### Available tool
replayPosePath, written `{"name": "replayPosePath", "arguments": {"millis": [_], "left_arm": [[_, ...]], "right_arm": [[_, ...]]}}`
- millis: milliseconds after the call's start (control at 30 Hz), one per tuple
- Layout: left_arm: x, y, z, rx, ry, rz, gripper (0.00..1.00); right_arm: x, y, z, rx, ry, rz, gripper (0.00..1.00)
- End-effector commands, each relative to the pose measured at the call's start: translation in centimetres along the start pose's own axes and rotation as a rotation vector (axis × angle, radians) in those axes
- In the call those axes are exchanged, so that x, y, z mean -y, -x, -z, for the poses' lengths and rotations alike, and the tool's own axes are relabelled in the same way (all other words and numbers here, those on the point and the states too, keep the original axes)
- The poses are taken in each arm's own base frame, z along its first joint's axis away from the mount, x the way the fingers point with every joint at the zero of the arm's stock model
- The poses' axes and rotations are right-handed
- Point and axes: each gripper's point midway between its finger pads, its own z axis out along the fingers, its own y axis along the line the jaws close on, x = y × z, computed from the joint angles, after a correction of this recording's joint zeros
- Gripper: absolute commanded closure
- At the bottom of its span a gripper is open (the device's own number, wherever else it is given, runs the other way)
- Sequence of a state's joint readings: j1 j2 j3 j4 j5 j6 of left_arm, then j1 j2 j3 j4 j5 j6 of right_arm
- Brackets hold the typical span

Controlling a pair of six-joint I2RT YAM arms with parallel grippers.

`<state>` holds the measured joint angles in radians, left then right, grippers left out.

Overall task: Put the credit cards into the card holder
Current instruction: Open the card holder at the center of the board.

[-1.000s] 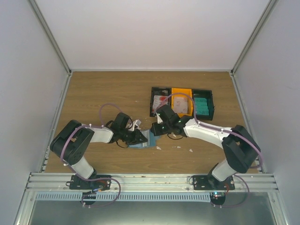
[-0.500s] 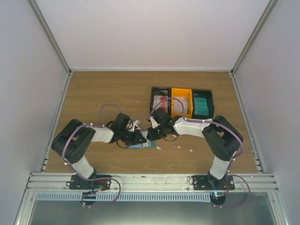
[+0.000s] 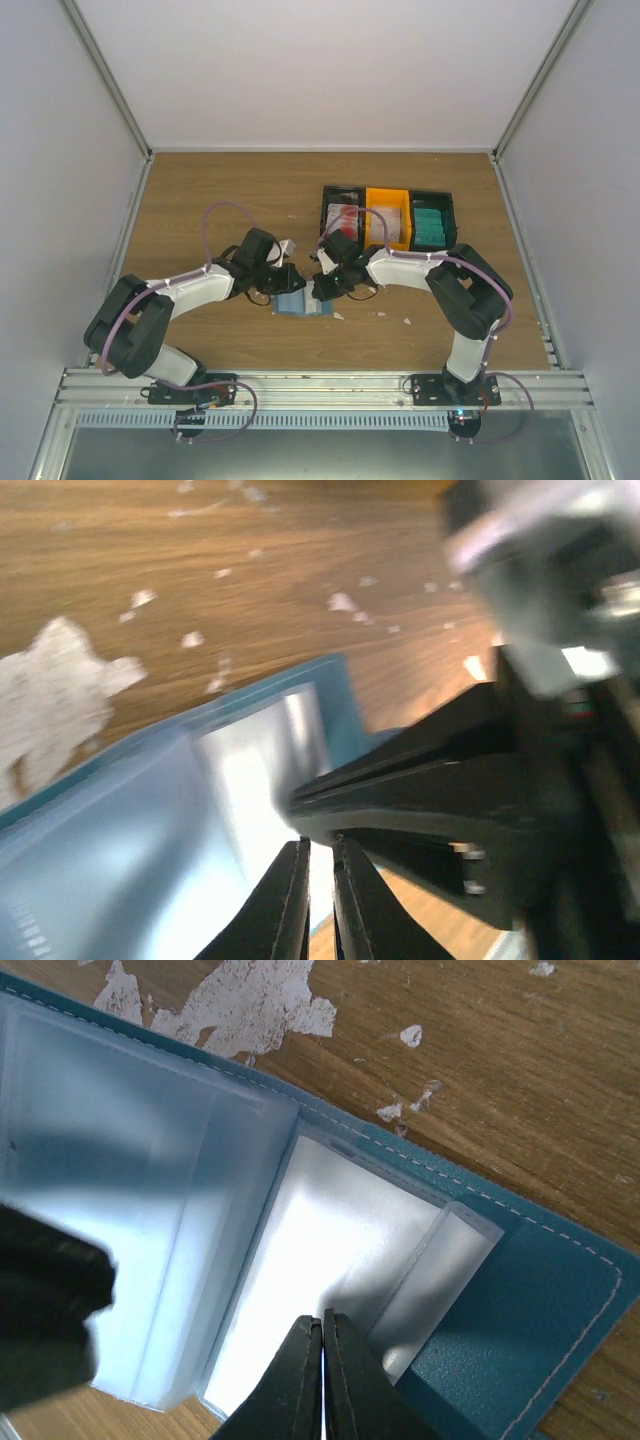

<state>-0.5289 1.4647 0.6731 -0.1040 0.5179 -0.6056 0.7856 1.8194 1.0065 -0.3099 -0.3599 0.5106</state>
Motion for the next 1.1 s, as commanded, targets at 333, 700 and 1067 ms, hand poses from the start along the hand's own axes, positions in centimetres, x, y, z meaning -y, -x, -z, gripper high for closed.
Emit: {"name": "replayPosePath", "arguments": {"millis": [333,700,1067], "left_arm": [[-7.5,-4.2,0.4,-0.083,0.323,0.026,0.88],[-7.4,-4.1,0.4,-0.086,0.32,0.045,0.89],[0.5,1.0,1.3,-0.021,0.081,-0.075,0.75]], "right_arm": [[3.7,-2.3,-0.8,-0.055,-0.139,-0.058,0.96],[4.0,-2.0,0.3,-0.019,-0.175,-0.11,0.96],[-5.1,6.2,9.8,0.267,0.082,0.118,0.83]]}}
